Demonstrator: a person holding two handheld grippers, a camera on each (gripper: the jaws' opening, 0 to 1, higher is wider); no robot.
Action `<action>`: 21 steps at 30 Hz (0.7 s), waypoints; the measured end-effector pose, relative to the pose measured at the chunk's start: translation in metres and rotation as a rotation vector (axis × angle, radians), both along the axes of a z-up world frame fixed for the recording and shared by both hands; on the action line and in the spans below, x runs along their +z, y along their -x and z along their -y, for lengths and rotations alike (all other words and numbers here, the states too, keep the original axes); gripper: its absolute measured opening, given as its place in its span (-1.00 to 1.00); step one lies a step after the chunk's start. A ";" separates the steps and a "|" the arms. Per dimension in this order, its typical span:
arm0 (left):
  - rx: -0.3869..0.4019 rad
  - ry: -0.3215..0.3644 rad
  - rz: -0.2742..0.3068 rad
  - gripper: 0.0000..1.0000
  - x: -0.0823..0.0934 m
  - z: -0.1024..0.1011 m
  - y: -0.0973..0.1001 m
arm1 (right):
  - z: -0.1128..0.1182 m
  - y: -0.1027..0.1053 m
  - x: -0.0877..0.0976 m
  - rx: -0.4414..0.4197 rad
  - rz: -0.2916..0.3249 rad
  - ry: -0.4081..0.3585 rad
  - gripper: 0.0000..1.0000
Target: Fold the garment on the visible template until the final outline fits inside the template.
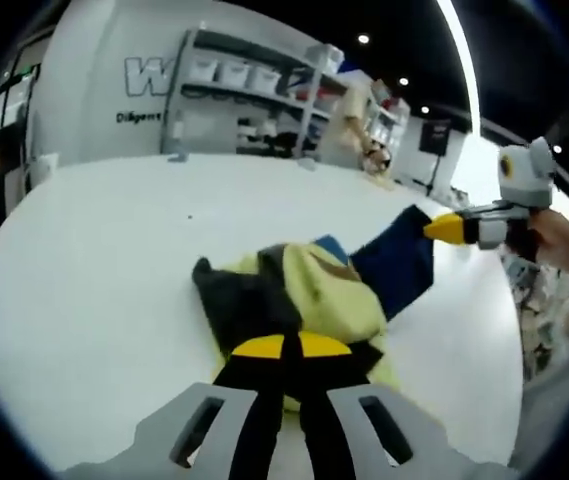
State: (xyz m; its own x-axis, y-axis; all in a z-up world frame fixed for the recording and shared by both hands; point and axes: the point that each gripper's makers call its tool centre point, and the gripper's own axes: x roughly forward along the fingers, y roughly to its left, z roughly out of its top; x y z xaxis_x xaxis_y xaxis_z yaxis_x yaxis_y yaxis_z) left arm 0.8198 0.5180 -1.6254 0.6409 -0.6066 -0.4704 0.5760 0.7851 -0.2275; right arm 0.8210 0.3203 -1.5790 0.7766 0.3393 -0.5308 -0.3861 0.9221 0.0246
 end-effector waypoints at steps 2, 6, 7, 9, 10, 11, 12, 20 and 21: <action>0.002 -0.014 0.001 -1.00 0.004 -0.007 0.001 | 0.009 -0.001 0.003 -0.018 0.008 -0.004 -1.00; 0.004 -0.046 0.016 -1.00 0.008 -0.021 0.001 | 0.022 -0.001 0.008 -0.018 0.018 0.029 -1.00; 0.007 -0.050 0.020 -1.00 0.009 -0.026 -0.001 | 0.024 -0.002 0.009 -0.017 0.021 0.032 -1.00; 0.013 -0.059 0.024 -1.00 0.013 -0.032 -0.002 | 0.028 -0.002 0.015 -0.020 0.027 0.040 -1.00; 0.019 -0.069 0.031 -1.00 0.019 -0.039 -0.002 | 0.035 -0.004 0.019 -0.028 0.035 0.049 -1.00; 0.022 -0.073 0.037 -1.00 0.022 -0.042 -0.003 | 0.039 -0.004 0.020 -0.033 0.037 0.055 -1.00; 0.026 -0.081 0.044 -1.00 0.025 -0.049 -0.004 | 0.044 -0.005 0.020 -0.038 0.040 0.061 -1.00; 0.046 -0.131 0.077 -1.00 0.042 -0.080 -0.010 | 0.076 -0.003 0.028 -0.071 0.043 0.099 -1.00; 0.048 -0.136 0.077 -1.00 0.043 -0.082 -0.011 | 0.079 -0.003 0.028 -0.075 0.042 0.102 -1.00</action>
